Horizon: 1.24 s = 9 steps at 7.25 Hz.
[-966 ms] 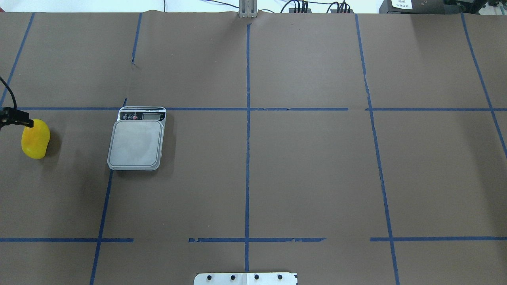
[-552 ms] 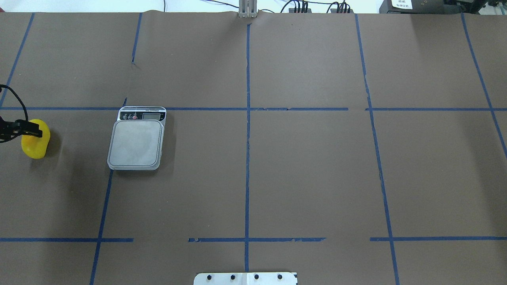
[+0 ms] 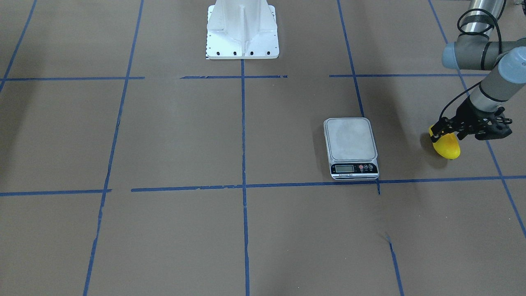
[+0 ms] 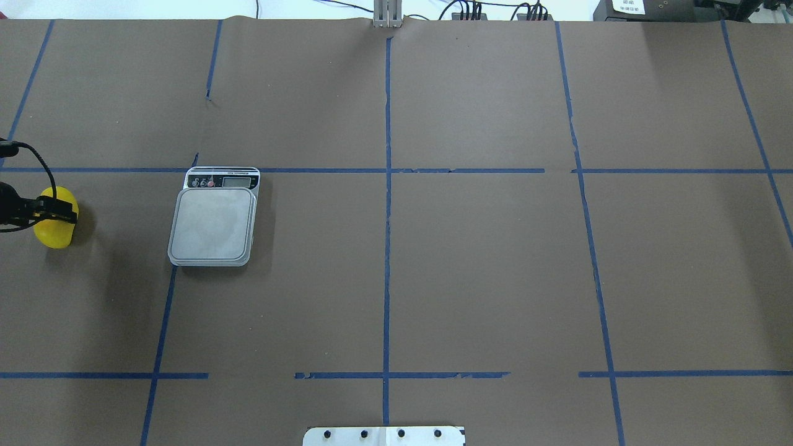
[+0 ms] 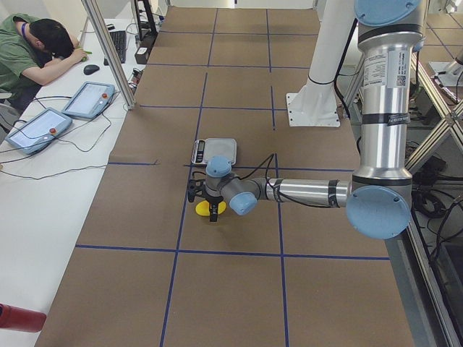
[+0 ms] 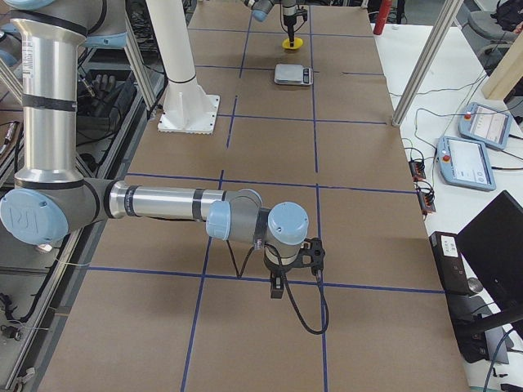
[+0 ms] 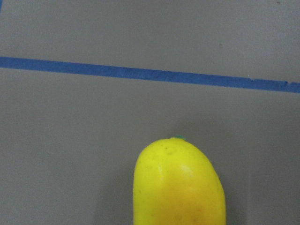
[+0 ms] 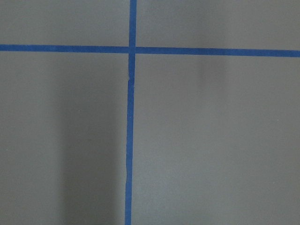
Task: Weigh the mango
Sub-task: 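Lower the left gripper onto the yellow mango and close on it, then lift the mango with the left gripper and carry it over the scale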
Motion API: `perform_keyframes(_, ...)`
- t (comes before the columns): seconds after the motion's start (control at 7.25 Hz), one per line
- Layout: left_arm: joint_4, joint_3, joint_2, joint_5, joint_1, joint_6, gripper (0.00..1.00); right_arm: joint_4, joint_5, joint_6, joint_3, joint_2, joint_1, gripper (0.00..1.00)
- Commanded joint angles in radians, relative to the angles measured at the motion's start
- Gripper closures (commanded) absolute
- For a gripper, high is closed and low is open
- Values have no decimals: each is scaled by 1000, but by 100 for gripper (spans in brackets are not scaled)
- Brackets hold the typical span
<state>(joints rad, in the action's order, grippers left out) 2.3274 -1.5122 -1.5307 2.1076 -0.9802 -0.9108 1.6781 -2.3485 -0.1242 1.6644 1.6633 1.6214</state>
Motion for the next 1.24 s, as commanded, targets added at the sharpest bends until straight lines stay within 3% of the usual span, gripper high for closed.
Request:
perform_keyframes(0.0,20,15,-2,0,9,1,53,0,0,0,0,1,0,0)
perform_keyframes(0.14,20,14,-2,0,9,4,86,0,0,0,0,1,0,0)
perform_keyframes(0.28,15,-31,7,5,3,13,100,0,0,0,0,1,0,0)
perform_keyframes(0.55,-38,-176,56,46,-8,18,100,-1,0,0,0,0,0,0)
perform_keyframes(0.83,-257,-313,35,69,-9,18,100,-1,0,0,0,-1,0,0)
perform_keyframes(1.1,-440,-379,-79,66,-9,7,100,0,0,0,0,-1,0,0)
